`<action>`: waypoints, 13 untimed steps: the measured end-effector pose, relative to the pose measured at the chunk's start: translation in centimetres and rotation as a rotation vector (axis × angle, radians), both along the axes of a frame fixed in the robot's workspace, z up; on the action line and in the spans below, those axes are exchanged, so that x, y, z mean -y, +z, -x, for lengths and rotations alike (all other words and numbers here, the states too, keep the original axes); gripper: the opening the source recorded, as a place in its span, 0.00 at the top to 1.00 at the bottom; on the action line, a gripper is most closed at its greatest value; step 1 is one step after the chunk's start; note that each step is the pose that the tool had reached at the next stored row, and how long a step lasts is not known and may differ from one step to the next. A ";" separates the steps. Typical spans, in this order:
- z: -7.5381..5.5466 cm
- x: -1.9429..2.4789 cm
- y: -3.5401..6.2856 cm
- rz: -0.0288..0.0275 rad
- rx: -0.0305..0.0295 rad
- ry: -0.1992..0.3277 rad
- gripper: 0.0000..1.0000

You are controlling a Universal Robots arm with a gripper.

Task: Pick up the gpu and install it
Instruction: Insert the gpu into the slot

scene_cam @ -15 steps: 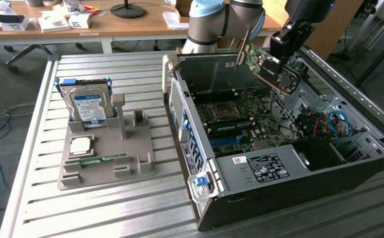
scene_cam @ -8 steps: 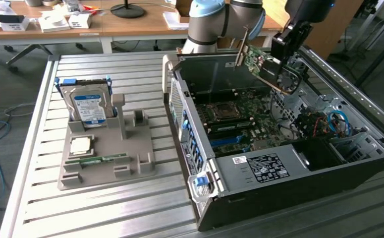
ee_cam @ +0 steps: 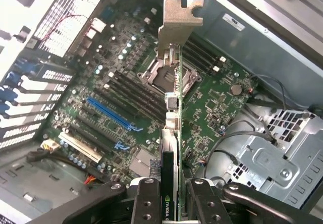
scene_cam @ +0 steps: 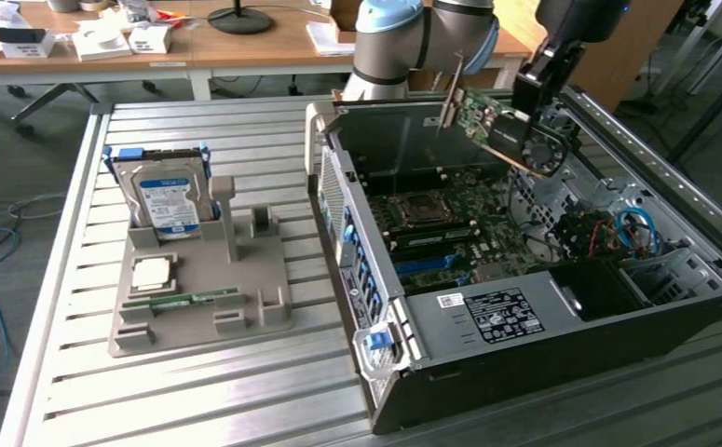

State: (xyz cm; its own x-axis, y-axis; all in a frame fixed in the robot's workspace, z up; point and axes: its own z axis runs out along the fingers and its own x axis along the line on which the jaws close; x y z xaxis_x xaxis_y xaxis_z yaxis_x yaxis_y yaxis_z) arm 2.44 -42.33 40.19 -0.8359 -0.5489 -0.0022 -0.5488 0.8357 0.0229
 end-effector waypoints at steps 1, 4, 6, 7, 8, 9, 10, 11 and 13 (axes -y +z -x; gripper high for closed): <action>0.0 0.00 0.00 0.0014 0.0000 0.008 0.74; 0.0 -0.01 0.00 0.0056 0.0000 0.029 0.74; 0.0 -0.01 0.00 0.0077 0.0000 0.041 0.74; 0.0 -0.01 0.00 0.0083 0.0000 0.046 0.74; 0.0 -0.01 0.00 0.0089 0.0000 0.051 0.74; 0.0 -0.01 0.00 0.0093 0.0001 0.057 0.74; 0.0 -0.01 0.00 0.0097 0.0001 0.063 0.74; 0.0 -0.01 0.00 0.0102 0.0001 0.068 0.74; 0.0 -0.01 0.00 0.0114 0.0001 0.078 0.74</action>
